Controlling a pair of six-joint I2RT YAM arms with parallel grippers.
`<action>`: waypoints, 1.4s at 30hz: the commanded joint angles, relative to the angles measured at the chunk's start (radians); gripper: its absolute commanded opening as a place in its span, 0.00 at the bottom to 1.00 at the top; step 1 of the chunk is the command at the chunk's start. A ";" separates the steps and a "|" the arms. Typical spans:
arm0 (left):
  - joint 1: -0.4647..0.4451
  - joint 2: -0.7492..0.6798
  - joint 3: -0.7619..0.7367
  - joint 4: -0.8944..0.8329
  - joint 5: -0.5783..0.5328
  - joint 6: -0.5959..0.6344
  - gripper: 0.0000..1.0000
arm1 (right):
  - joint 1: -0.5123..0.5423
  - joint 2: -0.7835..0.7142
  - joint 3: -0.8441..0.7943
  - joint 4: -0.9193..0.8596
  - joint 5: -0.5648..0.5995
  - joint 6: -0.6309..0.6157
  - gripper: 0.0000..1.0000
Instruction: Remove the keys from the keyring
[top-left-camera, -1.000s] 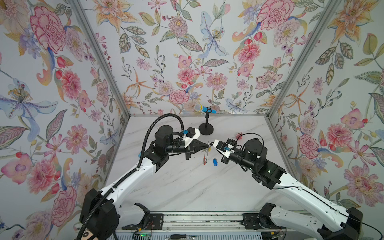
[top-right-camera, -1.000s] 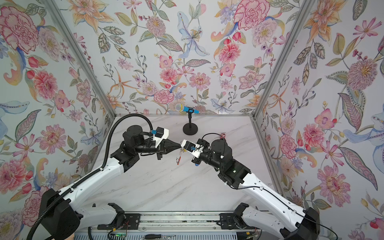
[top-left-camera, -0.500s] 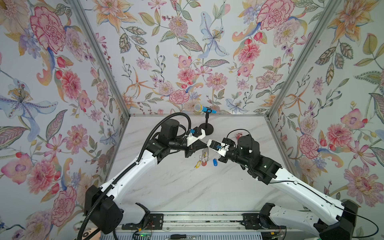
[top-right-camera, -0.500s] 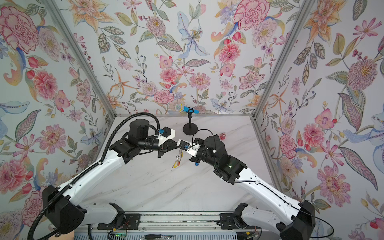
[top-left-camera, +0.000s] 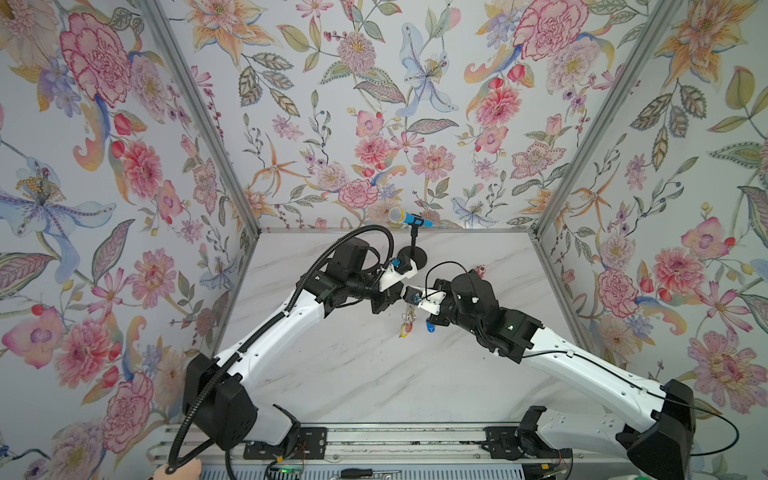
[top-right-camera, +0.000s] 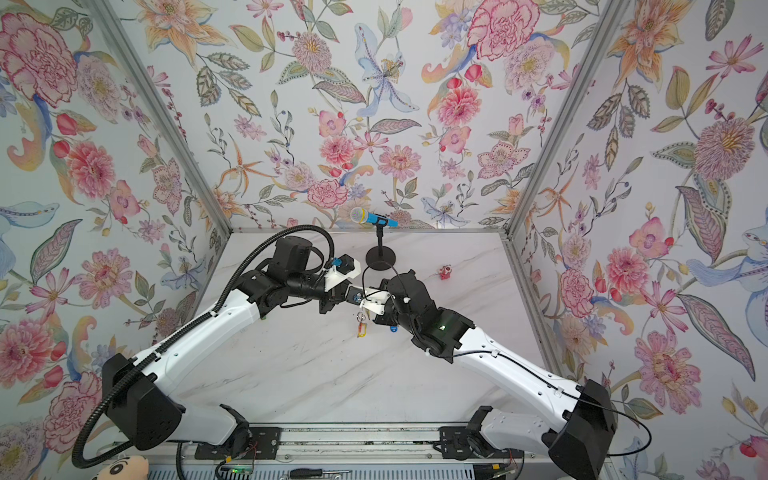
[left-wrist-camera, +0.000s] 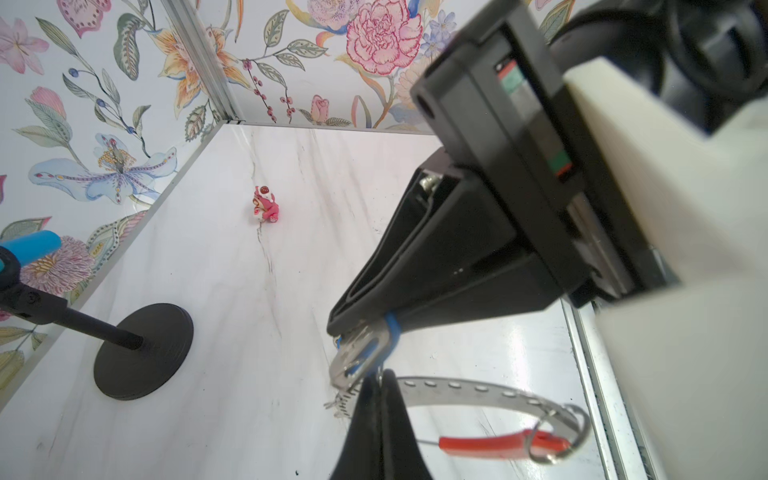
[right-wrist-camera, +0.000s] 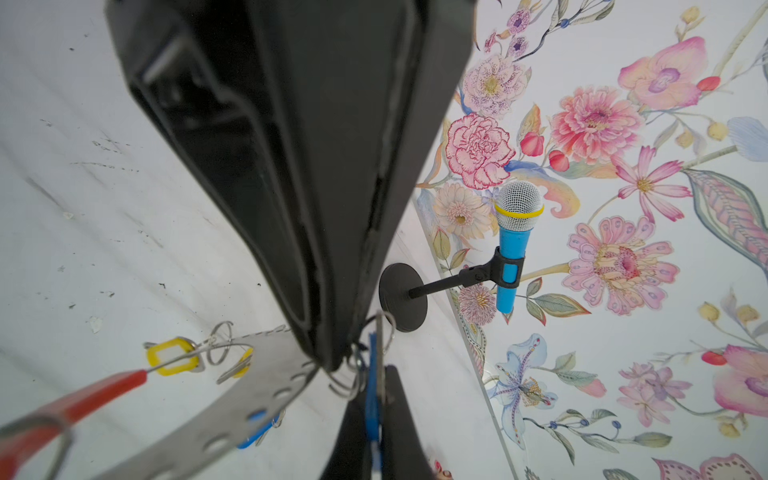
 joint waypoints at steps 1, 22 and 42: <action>-0.009 -0.047 -0.019 0.115 0.154 -0.039 0.05 | 0.003 -0.003 -0.021 0.029 -0.002 0.002 0.00; 0.069 -0.130 -0.185 0.336 0.149 -0.173 0.34 | -0.089 -0.174 -0.114 0.182 -0.303 0.178 0.00; 0.050 -0.126 -0.341 0.814 0.284 -0.498 0.26 | -0.108 -0.193 -0.129 0.270 -0.391 0.245 0.00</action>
